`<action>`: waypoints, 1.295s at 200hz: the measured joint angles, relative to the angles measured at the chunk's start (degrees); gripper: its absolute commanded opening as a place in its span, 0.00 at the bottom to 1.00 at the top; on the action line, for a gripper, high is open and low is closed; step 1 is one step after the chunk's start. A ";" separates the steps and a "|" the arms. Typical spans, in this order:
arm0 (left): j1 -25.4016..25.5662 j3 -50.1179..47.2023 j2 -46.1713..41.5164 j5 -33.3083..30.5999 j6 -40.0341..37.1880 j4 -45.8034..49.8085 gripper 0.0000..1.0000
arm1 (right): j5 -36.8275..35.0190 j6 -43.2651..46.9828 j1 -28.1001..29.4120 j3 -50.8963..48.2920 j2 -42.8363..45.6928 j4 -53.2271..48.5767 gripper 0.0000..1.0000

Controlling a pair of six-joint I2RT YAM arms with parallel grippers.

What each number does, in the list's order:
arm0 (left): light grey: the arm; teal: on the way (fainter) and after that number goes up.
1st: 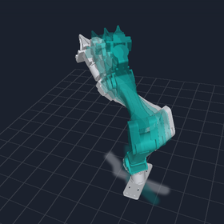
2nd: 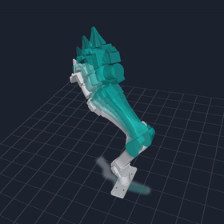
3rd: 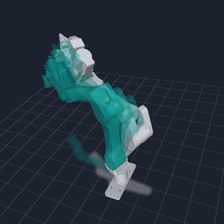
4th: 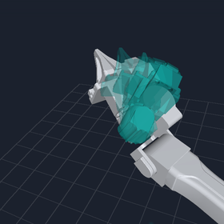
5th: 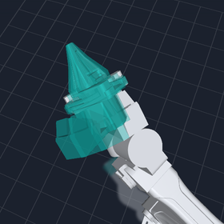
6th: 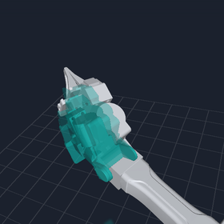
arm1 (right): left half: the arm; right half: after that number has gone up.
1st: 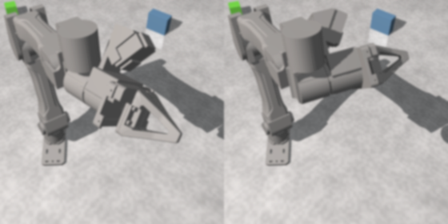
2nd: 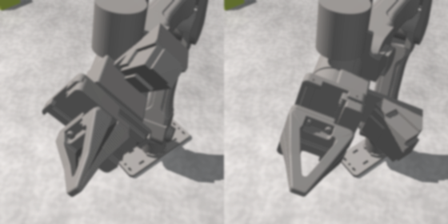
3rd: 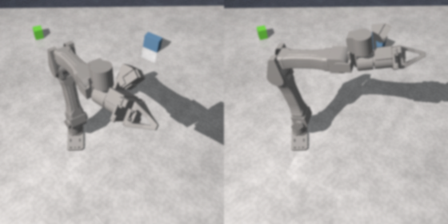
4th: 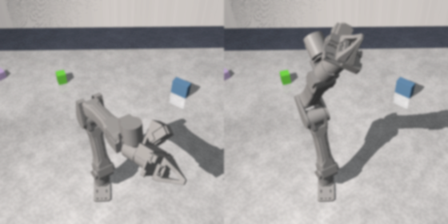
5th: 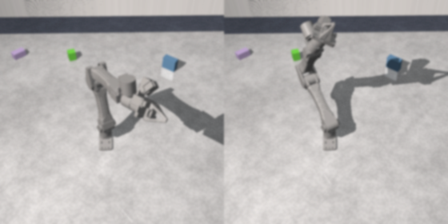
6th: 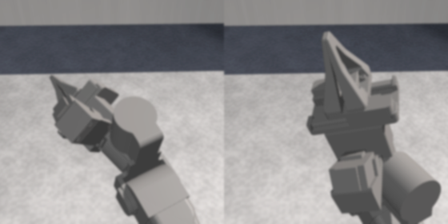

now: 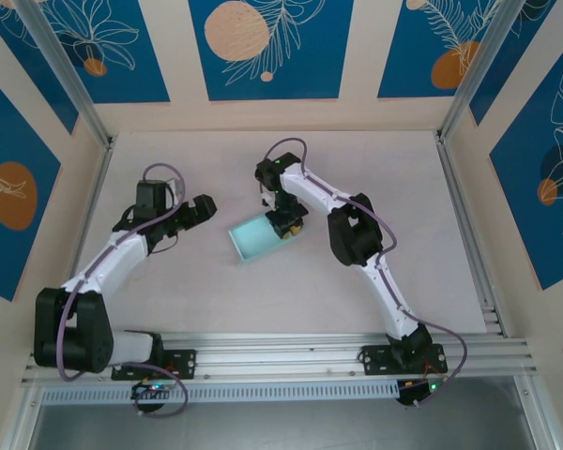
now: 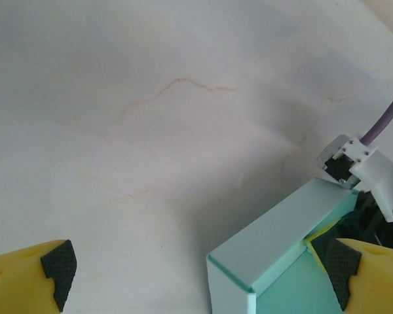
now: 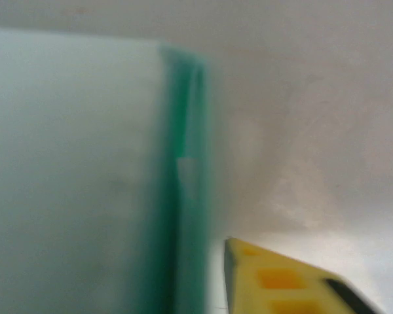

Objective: Fold the paper box

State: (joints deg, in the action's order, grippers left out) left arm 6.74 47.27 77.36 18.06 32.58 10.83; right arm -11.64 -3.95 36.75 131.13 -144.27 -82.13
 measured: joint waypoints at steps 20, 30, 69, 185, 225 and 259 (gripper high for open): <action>0.00 0.02 2.32 1.36 0.00 -1.18 0.95 | -0.31 0.50 0.00 2.99 -1.09 -1.44 0.59; 0.00 0.02 3.13 1.70 0.02 -1.77 0.92 | -0.48 0.59 -0.02 5.29 -1.38 -1.97 0.66; 0.00 0.85 6.40 2.82 -0.17 -3.10 0.85 | -0.59 0.59 -0.09 16.76 -1.46 -1.44 0.74; 0.31 9.55 21.88 -0.66 -9.22 -0.72 0.36 | -12.02 -17.38 -1.86 -26.71 47.76 25.24 0.42; 2.82 9.46 22.58 0.26 -9.92 -0.33 0.36 | -13.22 -30.36 -0.63 -56.50 64.15 32.11 0.34; 5.86 6.43 22.58 2.29 -9.94 -1.90 0.36 | -8.87 -39.76 4.74 -71.82 63.49 37.92 0.31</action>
State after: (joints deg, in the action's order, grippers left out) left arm 12.60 53.69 99.94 20.36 22.63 8.93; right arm -20.51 -43.70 41.50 59.31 -80.77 -44.21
